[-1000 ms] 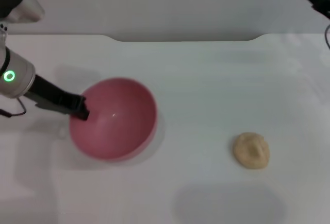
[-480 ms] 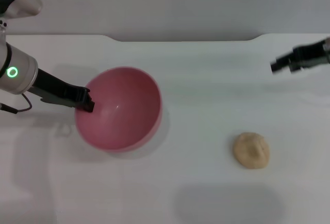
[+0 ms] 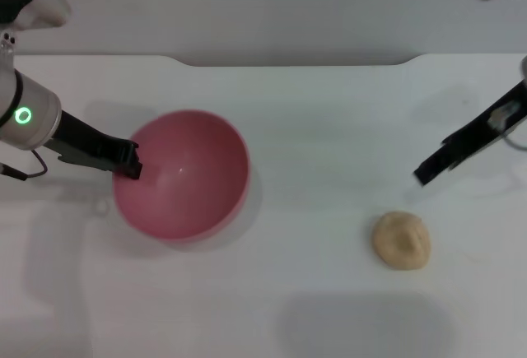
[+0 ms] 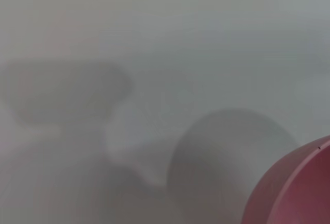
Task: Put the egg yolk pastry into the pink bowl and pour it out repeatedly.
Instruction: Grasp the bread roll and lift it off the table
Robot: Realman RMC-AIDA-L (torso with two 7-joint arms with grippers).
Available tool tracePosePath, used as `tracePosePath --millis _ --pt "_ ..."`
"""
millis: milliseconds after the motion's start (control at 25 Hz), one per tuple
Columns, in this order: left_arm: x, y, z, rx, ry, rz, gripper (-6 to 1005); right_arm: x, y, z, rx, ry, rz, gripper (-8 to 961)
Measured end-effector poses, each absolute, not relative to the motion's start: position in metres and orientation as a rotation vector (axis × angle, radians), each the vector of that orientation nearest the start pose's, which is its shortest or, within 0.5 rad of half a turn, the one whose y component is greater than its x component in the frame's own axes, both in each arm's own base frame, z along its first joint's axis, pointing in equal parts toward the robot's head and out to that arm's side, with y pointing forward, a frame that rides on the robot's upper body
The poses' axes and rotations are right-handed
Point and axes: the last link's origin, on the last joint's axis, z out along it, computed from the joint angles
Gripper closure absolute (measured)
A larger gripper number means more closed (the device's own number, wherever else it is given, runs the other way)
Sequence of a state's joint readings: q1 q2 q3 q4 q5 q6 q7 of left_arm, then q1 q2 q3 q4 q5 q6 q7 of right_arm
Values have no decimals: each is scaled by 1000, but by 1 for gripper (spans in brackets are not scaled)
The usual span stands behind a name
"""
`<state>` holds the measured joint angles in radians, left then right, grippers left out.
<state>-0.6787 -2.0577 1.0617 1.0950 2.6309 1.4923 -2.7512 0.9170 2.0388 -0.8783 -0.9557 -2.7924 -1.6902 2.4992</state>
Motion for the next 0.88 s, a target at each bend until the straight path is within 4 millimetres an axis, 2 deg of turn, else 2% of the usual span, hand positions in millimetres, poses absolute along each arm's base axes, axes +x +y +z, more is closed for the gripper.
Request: tracePosePath --millis 240,640,880 --pt "-227 380 21 -2268 -1494 295 1000 184 388 8 -2577 1252 -612 437" --pt "-224 378 12 -2297 -1461 336 1000 198 379 -30 -2602 1277 -697 440" --pt "-223 377 11 -2305 -1453 346 1001 202 377 -39 -2585 1252 -754 441"
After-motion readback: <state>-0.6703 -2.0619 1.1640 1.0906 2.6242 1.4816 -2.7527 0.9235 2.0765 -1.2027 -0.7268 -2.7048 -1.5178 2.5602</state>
